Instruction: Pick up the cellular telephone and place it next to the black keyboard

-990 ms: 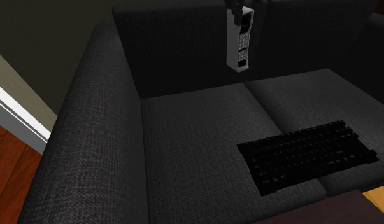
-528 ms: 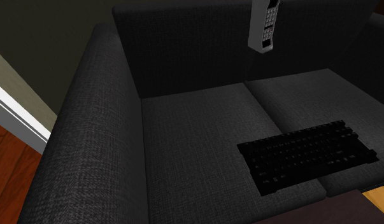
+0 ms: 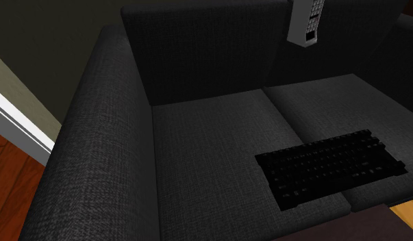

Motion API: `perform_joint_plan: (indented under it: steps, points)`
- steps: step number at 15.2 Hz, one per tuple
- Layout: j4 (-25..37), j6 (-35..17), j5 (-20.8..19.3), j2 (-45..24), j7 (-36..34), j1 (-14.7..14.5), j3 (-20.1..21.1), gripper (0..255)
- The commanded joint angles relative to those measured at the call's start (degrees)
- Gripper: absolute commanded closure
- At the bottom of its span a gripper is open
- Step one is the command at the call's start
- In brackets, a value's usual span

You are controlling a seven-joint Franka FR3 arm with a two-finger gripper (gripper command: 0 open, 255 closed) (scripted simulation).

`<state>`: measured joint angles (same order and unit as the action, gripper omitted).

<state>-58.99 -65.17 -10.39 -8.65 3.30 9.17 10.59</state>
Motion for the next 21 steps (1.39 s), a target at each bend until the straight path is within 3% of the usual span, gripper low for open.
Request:
perform_joint_plan:
  steps: [1, 10, 21]
  points:
    - [-4.31, -2.49, 0.58, 1.93, -0.03, 0.47, -0.16, 255]
    - [-19.29, -11.97, 2.08, 7.53, -0.58, 1.32, -0.66, 255]
    - [-32.64, -21.64, 2.87, 11.27, -1.26, 1.67, -1.03, 255]
